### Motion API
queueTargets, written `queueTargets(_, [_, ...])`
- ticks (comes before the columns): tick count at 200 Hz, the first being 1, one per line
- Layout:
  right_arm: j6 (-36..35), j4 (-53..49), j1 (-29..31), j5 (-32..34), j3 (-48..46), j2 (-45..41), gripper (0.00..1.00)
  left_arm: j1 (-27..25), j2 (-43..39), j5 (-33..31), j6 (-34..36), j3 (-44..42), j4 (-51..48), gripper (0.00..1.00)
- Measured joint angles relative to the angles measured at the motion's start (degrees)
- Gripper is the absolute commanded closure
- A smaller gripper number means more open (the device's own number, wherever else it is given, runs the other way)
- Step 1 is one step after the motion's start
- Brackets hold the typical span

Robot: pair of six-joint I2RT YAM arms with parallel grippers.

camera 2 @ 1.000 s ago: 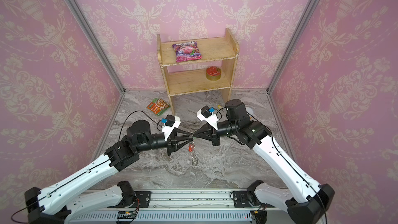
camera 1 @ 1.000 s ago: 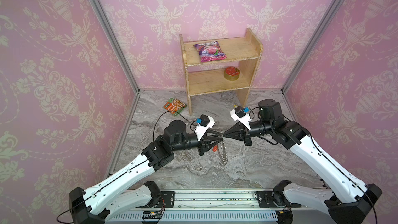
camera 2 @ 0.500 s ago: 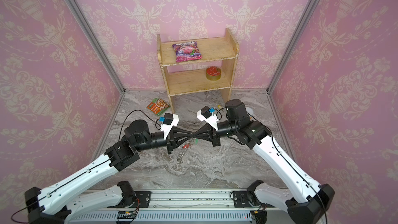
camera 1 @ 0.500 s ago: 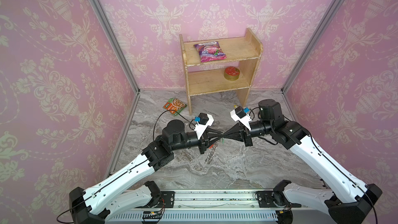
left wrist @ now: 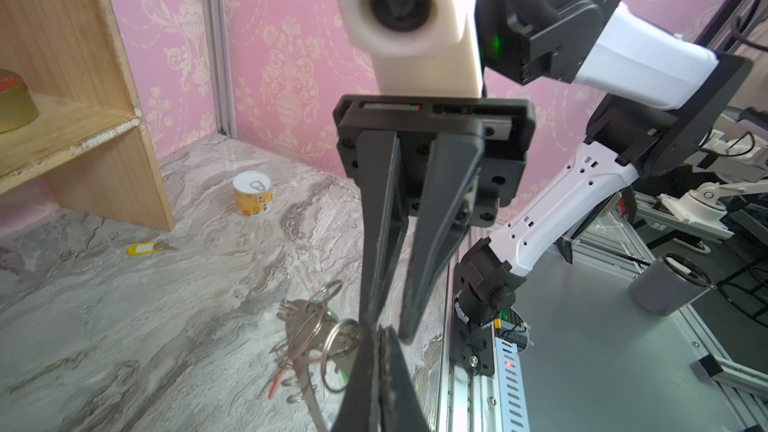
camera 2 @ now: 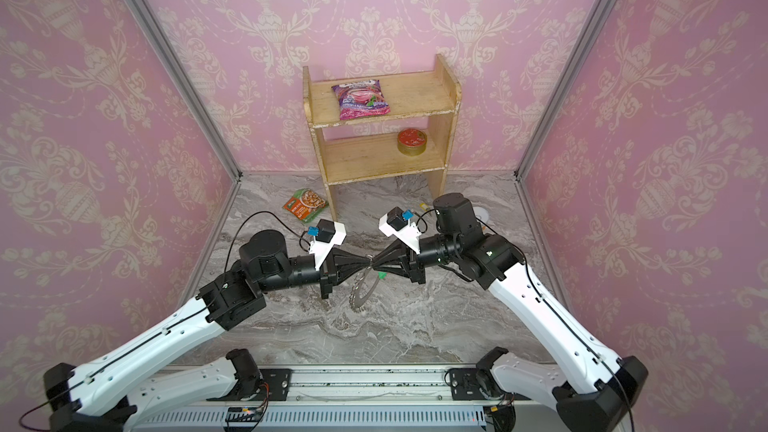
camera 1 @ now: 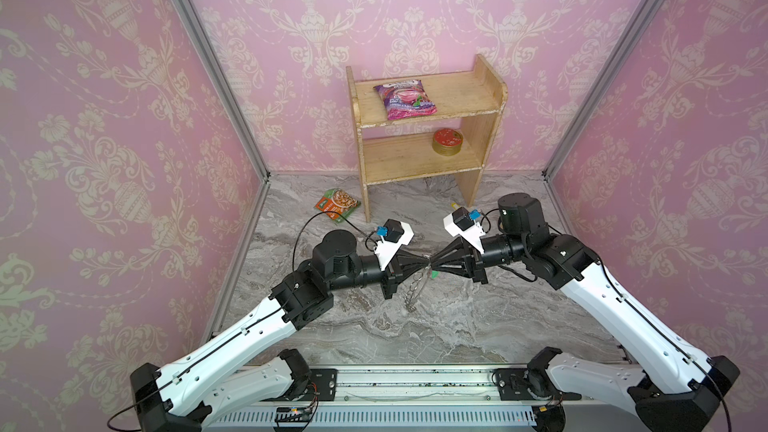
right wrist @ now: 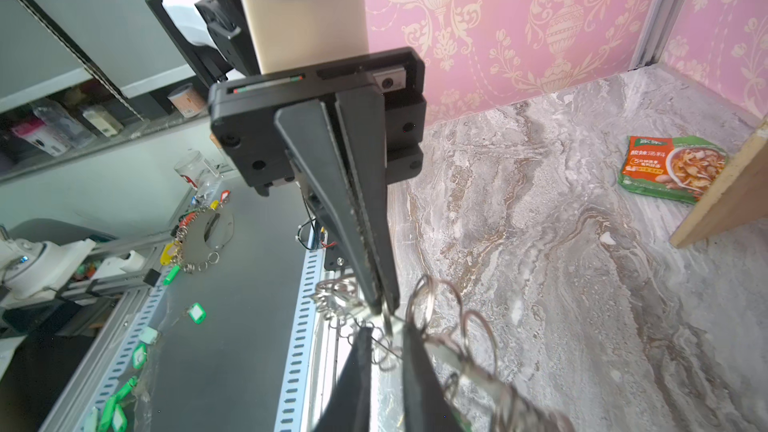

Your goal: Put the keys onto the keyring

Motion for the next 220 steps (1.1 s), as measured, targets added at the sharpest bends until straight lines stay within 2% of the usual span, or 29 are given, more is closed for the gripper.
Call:
queueTargets(35, [-2.19, -3.08, -0.17, 2.67, 0.39, -1.92, 0.68, 0.0, 0.39, -0.87, 7.28, 8.61, -11.74, 1.0])
queueTargets(94, [-0.59, -0.44, 0.79, 1.38, 0.61, -2.23, 0.7, 0.0, 3.65, -0.92, 14.32, 15.26, -21.14, 1.0])
queueTargets(220, [3.34, 3.56, 2.97, 0.07, 2.12, 1.07, 0.8, 0.0, 5.38, -0.66, 16.44, 17.03, -22.99, 1.0])
